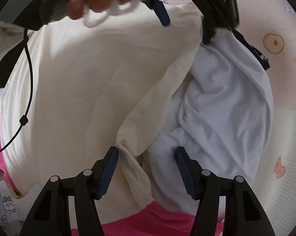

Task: Fold clothes

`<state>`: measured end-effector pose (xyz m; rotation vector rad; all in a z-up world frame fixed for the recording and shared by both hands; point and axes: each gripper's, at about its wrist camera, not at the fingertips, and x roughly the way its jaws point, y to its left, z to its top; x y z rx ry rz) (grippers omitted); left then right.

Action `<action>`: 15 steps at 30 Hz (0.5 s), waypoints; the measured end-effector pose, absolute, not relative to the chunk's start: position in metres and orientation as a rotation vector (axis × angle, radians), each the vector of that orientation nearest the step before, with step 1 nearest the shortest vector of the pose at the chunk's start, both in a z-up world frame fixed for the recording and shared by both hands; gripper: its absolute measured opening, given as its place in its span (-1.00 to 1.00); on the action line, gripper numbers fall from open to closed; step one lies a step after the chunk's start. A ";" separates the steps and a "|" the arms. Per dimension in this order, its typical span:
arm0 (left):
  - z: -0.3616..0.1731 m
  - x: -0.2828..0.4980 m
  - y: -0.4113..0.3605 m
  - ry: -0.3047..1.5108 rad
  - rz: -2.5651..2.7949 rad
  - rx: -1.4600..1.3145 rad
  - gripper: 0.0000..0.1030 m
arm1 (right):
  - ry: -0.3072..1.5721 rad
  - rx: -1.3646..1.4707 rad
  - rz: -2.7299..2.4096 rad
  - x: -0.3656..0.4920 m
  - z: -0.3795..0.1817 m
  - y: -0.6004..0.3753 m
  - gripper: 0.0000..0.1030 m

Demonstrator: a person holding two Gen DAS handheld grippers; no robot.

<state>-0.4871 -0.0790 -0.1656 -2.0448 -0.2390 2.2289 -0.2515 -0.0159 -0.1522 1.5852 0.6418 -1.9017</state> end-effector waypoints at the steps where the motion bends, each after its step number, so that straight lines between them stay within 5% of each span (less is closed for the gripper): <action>1: -0.167 -0.486 -0.077 -0.222 2.238 -2.037 0.40 | 0.656 1.582 -1.902 -0.249 -0.155 -0.018 0.16; 4: -0.169 -0.481 -0.074 -0.189 2.268 -2.009 0.16 | 0.661 1.600 -1.901 -0.247 -0.162 -0.020 0.16; 6: -0.170 -0.476 -0.074 -0.158 2.293 -2.003 -0.34 | 0.647 1.591 -1.915 -0.245 -0.164 -0.019 0.15; 7: -0.170 -0.475 -0.076 -0.153 2.309 -1.998 -0.48 | 0.644 1.587 -1.923 -0.244 -0.165 -0.019 0.05; 8: -0.171 -0.474 -0.078 -0.150 2.322 -2.001 -0.75 | 0.651 1.586 -1.939 -0.244 -0.165 -0.019 -0.37; 10: -0.171 -0.472 -0.088 -0.212 2.340 -1.999 -0.79 | 0.663 1.600 -1.986 -0.246 -0.165 -0.018 -0.67; 15: -0.174 -0.468 -0.107 -0.337 2.345 -1.982 -0.82 | 0.509 1.658 -2.011 -0.253 -0.158 -0.014 -0.80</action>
